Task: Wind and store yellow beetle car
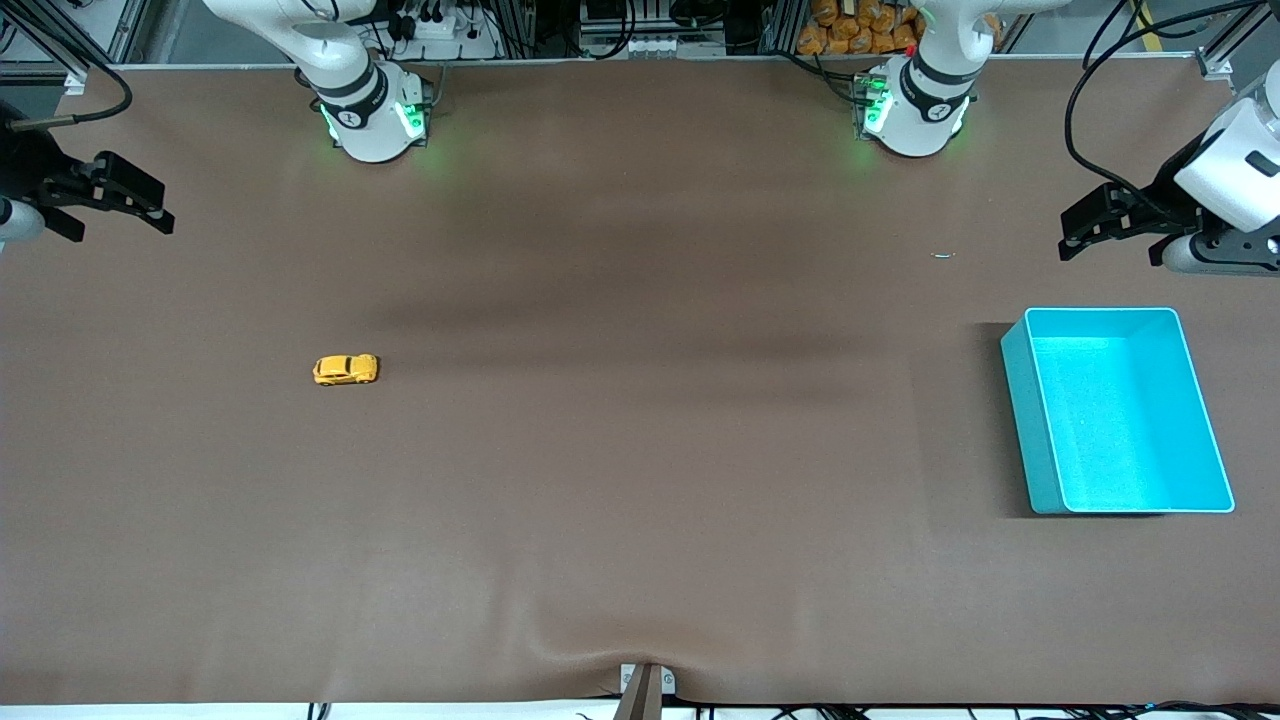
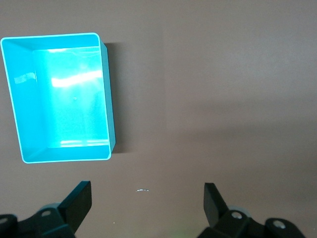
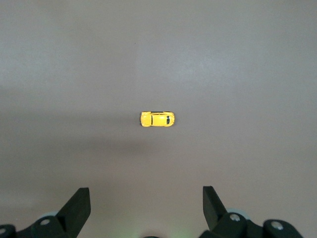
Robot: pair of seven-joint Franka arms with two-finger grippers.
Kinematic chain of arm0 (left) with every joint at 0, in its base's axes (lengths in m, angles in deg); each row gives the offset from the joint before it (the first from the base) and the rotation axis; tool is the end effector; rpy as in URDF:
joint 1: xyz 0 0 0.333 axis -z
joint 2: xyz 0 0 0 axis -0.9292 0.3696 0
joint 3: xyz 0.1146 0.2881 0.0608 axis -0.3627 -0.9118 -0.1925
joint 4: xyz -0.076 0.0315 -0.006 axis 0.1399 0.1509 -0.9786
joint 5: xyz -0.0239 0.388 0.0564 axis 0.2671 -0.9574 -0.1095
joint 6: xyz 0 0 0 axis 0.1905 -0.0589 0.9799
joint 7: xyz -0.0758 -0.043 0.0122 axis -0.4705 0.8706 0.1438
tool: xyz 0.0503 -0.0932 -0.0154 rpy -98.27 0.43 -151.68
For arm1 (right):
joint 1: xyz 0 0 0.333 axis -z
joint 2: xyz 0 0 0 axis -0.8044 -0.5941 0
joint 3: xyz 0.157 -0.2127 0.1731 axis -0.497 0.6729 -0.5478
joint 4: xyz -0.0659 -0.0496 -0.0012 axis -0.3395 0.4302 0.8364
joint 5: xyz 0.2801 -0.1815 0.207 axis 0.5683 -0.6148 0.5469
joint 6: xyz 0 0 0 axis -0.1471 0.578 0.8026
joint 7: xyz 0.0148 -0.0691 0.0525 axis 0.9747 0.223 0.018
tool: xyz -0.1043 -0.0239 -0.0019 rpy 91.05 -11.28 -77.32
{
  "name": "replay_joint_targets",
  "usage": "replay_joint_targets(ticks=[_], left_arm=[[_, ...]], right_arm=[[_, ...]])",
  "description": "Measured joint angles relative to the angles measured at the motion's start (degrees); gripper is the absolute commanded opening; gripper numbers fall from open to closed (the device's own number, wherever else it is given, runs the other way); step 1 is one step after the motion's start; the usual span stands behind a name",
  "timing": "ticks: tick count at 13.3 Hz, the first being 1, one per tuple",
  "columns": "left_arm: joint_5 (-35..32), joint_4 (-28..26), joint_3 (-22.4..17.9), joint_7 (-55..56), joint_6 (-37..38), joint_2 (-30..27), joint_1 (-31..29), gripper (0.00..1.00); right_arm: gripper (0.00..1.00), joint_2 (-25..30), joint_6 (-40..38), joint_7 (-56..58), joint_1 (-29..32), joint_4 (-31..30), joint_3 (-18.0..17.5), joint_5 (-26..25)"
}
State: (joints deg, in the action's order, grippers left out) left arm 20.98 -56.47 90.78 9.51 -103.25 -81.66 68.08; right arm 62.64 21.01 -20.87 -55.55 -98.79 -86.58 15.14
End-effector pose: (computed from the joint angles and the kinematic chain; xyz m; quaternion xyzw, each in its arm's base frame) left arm 0.5375 -0.0486 0.6216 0.9994 -0.0326 -0.0044 0.0084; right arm 0.5146 -0.0030 0.6440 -0.9992 -0.0359 0.0162 0.0121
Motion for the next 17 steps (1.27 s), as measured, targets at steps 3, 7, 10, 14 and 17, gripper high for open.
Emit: replay_joint_targets(ticks=[3,7,10,14,17], left_arm=[[0.0,0.0,0.0,0.0,0.0,0.0,0.0,1.00],[0.0,0.0,0.0,0.0,0.0,0.0,0.0,1.00],[0.0,0.0,0.0,0.0,0.0,0.0,0.0,1.00],[0.0,0.0,0.0,0.0,0.0,0.0,0.0,1.00],[0.0,0.0,0.0,0.0,0.0,0.0,0.0,1.00]], right_arm=[[1.00,0.0,-0.1,0.0,0.0,0.0,0.1,0.0],[1.00,0.0,-0.4,0.0,0.0,0.0,0.1,0.0],[1.00,-0.1,-0.7,1.3,0.0,-0.4,-0.1,0.1],[1.00,-1.1,6.5,14.3,0.0,-10.5,-0.2,0.1],[1.00,-2.3,18.7,25.1,0.0,-21.8,-0.2,0.1]])
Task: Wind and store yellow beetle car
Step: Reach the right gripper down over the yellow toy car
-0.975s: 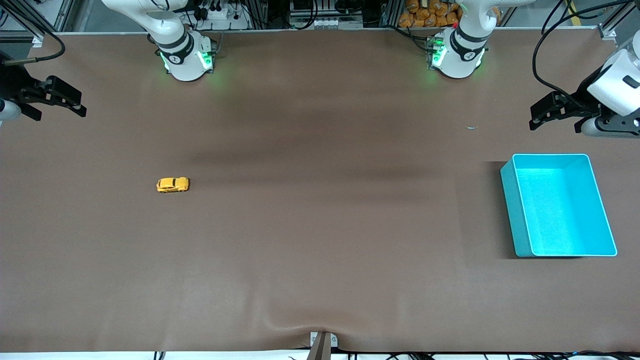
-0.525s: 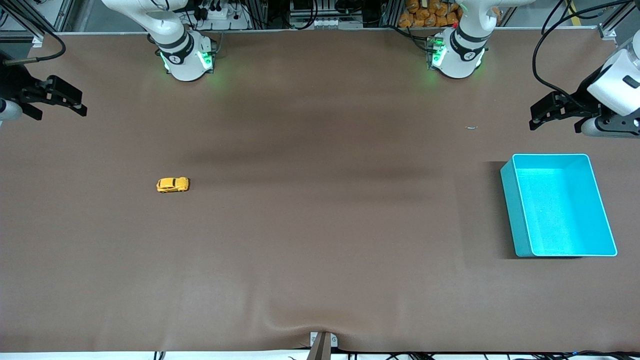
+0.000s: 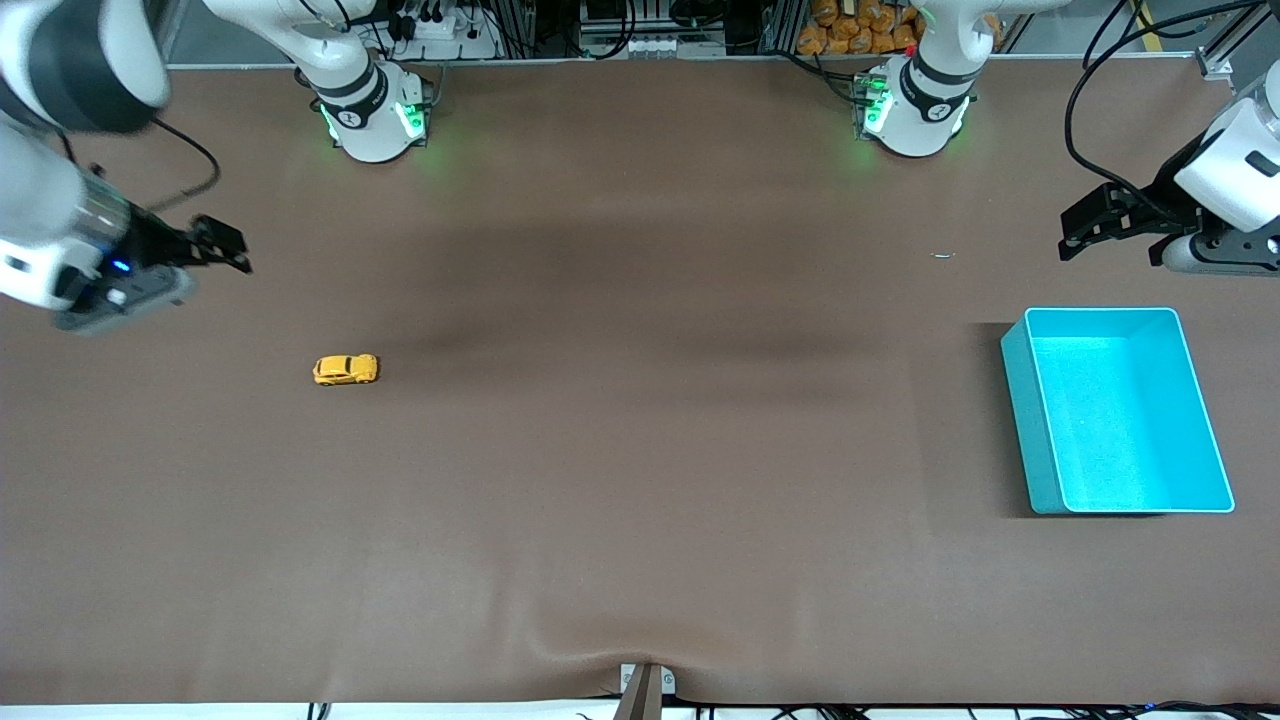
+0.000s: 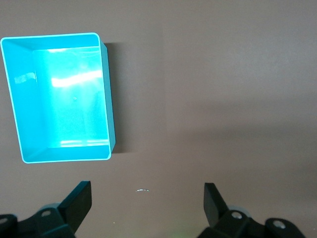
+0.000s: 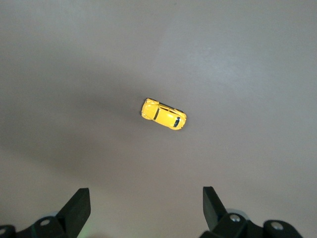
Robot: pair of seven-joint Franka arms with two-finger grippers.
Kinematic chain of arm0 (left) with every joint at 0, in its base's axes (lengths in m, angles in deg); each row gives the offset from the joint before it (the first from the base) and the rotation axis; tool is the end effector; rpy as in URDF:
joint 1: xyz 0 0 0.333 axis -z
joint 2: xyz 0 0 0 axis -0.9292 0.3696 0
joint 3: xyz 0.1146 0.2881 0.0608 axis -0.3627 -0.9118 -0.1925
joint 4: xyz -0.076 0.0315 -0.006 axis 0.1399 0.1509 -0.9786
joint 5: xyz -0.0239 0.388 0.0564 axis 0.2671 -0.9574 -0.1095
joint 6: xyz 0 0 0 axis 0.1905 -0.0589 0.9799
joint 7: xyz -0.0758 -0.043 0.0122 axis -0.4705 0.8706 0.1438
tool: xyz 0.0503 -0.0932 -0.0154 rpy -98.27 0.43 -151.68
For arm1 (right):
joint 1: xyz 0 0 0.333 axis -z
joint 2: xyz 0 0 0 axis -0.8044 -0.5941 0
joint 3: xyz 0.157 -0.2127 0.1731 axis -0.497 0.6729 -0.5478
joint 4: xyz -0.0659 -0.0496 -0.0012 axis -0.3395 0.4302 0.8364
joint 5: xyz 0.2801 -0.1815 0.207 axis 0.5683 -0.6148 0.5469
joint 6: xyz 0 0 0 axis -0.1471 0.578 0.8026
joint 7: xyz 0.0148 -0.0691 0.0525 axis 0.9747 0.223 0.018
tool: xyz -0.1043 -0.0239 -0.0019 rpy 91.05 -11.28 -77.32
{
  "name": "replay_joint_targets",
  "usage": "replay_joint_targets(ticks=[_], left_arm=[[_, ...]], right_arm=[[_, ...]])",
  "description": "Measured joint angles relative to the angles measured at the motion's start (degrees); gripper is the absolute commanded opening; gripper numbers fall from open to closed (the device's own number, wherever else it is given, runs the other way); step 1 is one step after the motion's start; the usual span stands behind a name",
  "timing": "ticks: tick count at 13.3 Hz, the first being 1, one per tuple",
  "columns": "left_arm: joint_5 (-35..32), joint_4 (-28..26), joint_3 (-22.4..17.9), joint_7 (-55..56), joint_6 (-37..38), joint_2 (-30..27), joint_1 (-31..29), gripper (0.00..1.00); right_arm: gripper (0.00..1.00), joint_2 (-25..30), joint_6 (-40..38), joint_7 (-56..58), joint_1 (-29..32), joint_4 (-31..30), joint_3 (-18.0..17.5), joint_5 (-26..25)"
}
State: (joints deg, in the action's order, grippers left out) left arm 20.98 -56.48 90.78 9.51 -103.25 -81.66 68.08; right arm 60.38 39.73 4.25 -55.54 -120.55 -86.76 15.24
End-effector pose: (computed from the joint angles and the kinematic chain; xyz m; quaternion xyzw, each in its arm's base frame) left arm 0.5375 -0.0486 0.6215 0.9994 -0.0326 -0.0045 0.0084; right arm 0.5238 -0.0010 0.4711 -0.9662 -0.2496 0.0579 0.0267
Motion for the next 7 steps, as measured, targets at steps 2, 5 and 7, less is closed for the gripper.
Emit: replay_joint_targets(ticks=[2,5,7], left_arm=[[0.0,0.0,0.0,0.0,0.0,0.0,0.0,1.00],[0.0,0.0,0.0,0.0,0.0,0.0,0.0,1.00],[0.0,0.0,0.0,0.0,0.0,0.0,0.0,1.00]], right_arm=[[1.00,-0.5,9.9,8.3,0.4,-7.1,0.0,-0.1],[1.00,-2.9,21.4,23.6,1.6,-14.9,0.1,-0.5],[1.00,-5.8,23.9,29.5,1.6,-16.0,-0.1,-3.3]])
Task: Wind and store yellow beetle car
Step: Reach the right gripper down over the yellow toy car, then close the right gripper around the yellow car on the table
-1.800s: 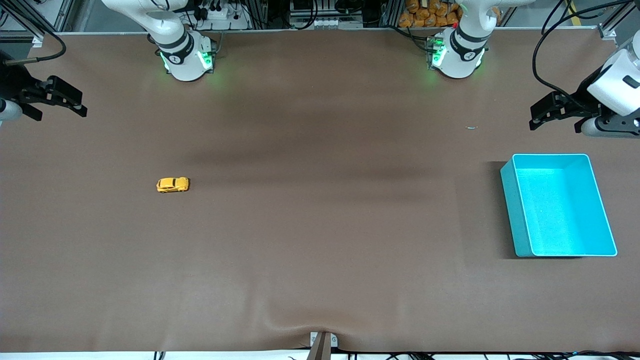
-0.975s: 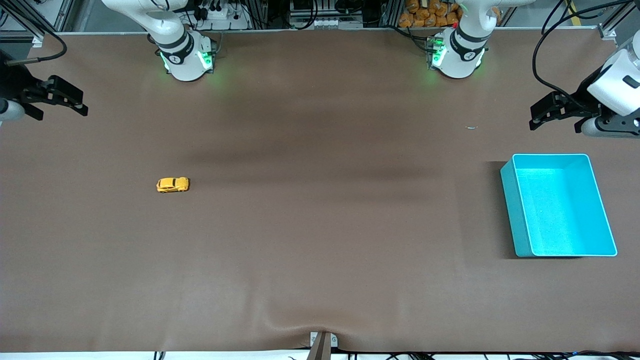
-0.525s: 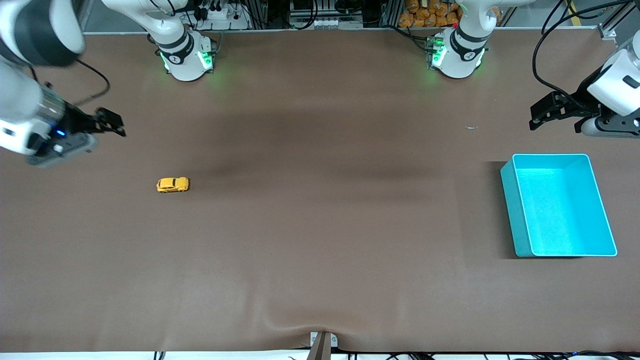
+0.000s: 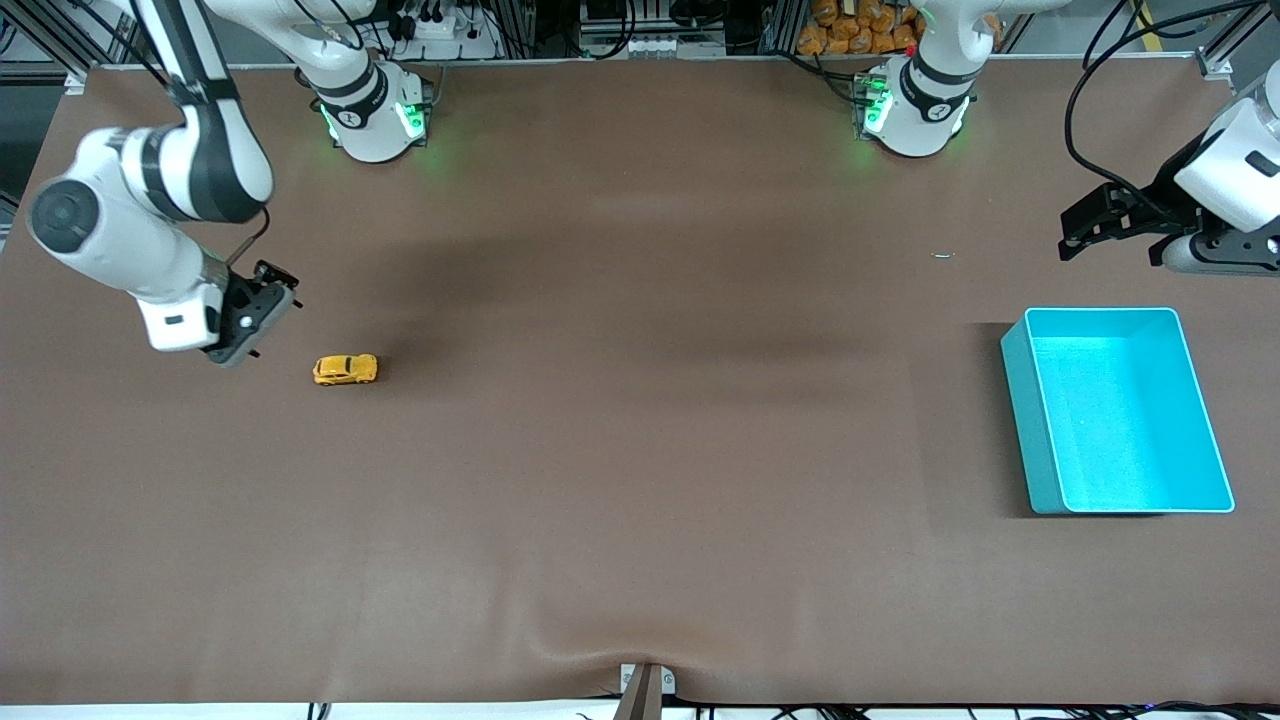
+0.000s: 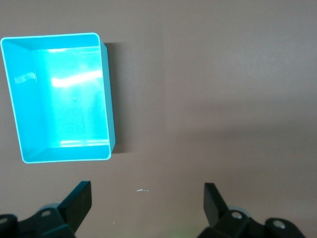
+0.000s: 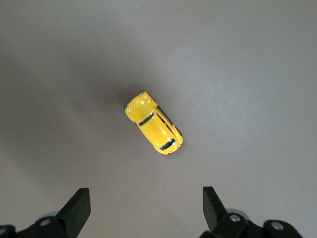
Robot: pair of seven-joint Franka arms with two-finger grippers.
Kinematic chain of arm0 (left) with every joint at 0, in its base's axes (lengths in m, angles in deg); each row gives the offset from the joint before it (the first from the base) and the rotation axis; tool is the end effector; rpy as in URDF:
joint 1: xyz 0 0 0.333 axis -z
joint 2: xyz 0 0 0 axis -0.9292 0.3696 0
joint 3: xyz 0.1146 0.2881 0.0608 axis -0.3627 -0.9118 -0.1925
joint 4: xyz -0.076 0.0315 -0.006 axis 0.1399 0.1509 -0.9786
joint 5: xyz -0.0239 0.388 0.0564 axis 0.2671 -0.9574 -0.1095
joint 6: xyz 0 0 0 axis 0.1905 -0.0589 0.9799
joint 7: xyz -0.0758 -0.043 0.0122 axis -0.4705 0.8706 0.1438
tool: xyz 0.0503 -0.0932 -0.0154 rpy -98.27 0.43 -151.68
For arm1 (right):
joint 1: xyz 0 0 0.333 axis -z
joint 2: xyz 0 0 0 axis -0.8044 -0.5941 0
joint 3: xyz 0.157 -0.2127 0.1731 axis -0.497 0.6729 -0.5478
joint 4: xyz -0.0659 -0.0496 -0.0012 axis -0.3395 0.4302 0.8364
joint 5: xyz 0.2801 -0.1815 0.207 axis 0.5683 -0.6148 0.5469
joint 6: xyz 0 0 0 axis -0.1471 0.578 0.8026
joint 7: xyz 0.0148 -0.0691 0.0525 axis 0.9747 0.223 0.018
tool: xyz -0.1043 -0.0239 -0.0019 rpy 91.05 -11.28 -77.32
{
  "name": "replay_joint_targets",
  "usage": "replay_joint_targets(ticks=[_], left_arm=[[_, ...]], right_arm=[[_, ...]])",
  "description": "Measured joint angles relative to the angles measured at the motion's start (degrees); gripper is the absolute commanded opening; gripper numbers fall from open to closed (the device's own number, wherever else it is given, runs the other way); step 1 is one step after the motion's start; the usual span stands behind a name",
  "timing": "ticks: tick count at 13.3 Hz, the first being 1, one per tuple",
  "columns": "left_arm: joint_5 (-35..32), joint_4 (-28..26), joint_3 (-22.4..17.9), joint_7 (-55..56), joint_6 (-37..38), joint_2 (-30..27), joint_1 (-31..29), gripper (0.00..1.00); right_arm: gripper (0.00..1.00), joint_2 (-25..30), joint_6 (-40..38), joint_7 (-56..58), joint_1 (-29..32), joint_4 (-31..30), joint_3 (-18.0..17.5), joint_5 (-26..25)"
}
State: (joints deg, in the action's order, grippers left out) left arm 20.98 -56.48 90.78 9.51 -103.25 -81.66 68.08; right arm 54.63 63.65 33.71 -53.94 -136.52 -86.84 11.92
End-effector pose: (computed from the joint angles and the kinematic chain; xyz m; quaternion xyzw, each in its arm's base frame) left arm 0.5375 -0.0486 0.6215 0.9994 -0.0326 -0.0045 0.0084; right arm 0.5082 -0.0168 0.3275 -0.8708 -0.4894 0.0452 0.0092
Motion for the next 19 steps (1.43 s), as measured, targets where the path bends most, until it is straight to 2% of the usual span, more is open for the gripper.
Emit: replay_joint_targets(ticks=[5,8,14,16,19], left_arm=[[0.0,0.0,0.0,0.0,0.0,0.0,0.0,1.00],[0.0,0.0,0.0,0.0,0.0,0.0,0.0,1.00],[0.0,0.0,0.0,0.0,0.0,0.0,0.0,1.00],[0.0,0.0,0.0,0.0,0.0,0.0,0.0,1.00],[0.0,0.0,0.0,0.0,0.0,0.0,0.0,1.00]], right_arm=[[0.95,-6.7,11.3,14.1,0.0,-2.3,-0.6,-1.3],[0.84,-9.0,13.4,15.2,-0.8,-2.4,-1.2,-1.4],[0.77,-12.4,16.5,15.3,-1.4,-2.4,-3.4,-3.6],[0.69,-12.8,17.1,15.6,-1.4,-2.4,-3.4,-4.1],[0.69,-13.5,18.2,15.6,-1.3,-2.4,-3.4,-6.1]])
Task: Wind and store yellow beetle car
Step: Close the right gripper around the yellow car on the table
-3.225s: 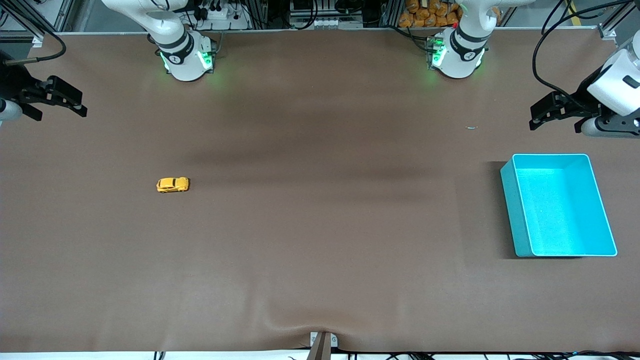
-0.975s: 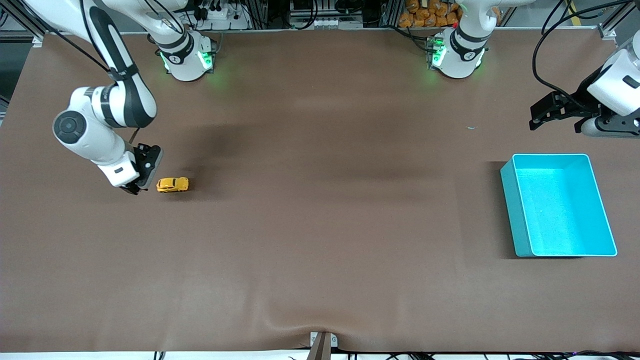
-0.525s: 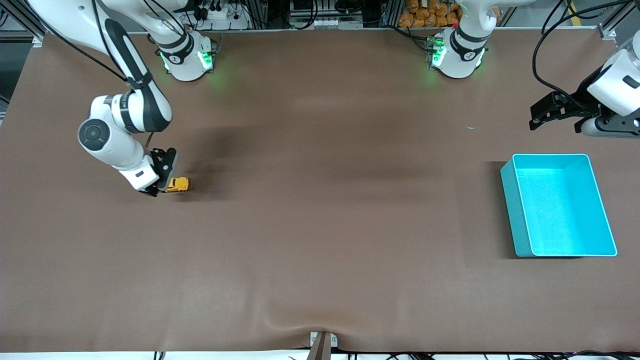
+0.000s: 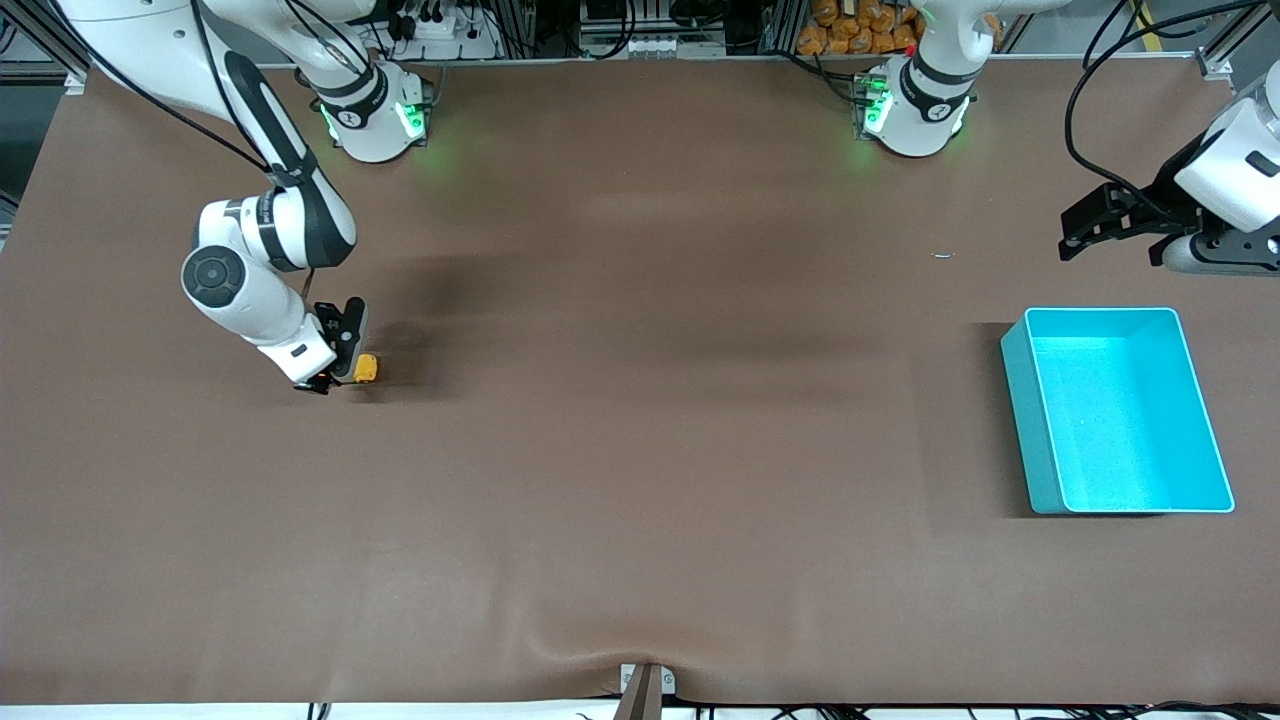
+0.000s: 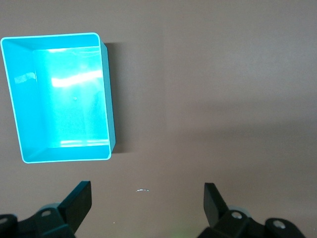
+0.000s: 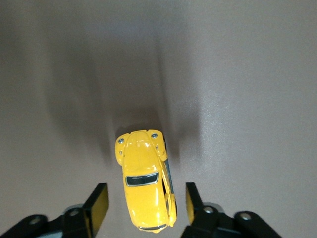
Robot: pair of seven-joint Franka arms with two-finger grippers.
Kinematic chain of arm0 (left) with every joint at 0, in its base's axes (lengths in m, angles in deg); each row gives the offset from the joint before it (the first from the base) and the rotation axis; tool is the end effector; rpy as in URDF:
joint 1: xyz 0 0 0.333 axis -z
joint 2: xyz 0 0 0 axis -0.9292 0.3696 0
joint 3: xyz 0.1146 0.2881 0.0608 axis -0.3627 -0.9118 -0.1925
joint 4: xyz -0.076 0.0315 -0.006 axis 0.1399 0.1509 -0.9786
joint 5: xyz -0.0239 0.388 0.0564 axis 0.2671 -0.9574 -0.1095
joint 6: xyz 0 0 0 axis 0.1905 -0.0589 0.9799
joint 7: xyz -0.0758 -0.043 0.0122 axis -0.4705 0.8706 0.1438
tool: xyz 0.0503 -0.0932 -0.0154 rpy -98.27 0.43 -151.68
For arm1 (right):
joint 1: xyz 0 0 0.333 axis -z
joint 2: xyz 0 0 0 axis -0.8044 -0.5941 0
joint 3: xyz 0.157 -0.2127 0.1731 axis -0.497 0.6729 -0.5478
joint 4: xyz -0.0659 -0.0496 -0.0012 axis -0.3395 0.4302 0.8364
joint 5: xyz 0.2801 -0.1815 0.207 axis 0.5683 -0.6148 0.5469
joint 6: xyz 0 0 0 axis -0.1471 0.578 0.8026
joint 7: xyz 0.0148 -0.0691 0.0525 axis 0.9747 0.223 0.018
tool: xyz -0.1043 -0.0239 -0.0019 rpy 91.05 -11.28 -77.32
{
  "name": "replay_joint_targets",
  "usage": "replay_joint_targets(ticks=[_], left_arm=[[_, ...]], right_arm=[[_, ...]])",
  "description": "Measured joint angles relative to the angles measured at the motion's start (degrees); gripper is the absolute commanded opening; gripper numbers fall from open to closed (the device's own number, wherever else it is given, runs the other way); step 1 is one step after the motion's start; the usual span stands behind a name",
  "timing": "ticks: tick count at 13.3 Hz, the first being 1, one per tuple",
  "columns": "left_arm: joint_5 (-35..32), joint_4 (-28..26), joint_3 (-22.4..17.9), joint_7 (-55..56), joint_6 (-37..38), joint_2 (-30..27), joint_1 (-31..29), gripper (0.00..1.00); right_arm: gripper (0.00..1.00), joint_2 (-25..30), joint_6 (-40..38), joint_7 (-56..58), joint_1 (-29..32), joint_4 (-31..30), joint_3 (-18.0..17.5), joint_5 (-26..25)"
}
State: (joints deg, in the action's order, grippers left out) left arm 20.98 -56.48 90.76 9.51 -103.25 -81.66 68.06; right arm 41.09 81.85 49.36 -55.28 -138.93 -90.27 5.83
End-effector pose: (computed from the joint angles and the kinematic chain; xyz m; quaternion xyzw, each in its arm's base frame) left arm 0.5375 -0.0483 0.6215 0.9994 -0.0322 -0.0045 0.0084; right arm 0.5135 0.0292 0.2154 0.7388 0.6726 -0.0398 0.0146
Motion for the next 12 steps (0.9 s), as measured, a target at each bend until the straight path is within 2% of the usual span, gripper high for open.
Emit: replay_joint_targets(ticks=[5,7,10,12], left_arm=[[0.0,0.0,0.0,0.0,0.0,0.0,0.0,1.00],[0.0,0.0,0.0,0.0,0.0,0.0,0.0,1.00],[0.0,0.0,0.0,0.0,0.0,0.0,0.0,1.00],[0.0,0.0,0.0,0.0,0.0,0.0,0.0,1.00]], right_arm=[[0.69,-1.2,1.1,0.0,0.7,0.0,0.1,-0.2],[0.64,-1.8,2.2,0.0,1.2,-0.3,0.2,-1.0],[0.52,-2.2,2.5,0.1,1.2,-0.4,0.2,-1.2],[0.37,-2.3,3.0,0.1,1.2,-0.5,0.2,-1.6]])
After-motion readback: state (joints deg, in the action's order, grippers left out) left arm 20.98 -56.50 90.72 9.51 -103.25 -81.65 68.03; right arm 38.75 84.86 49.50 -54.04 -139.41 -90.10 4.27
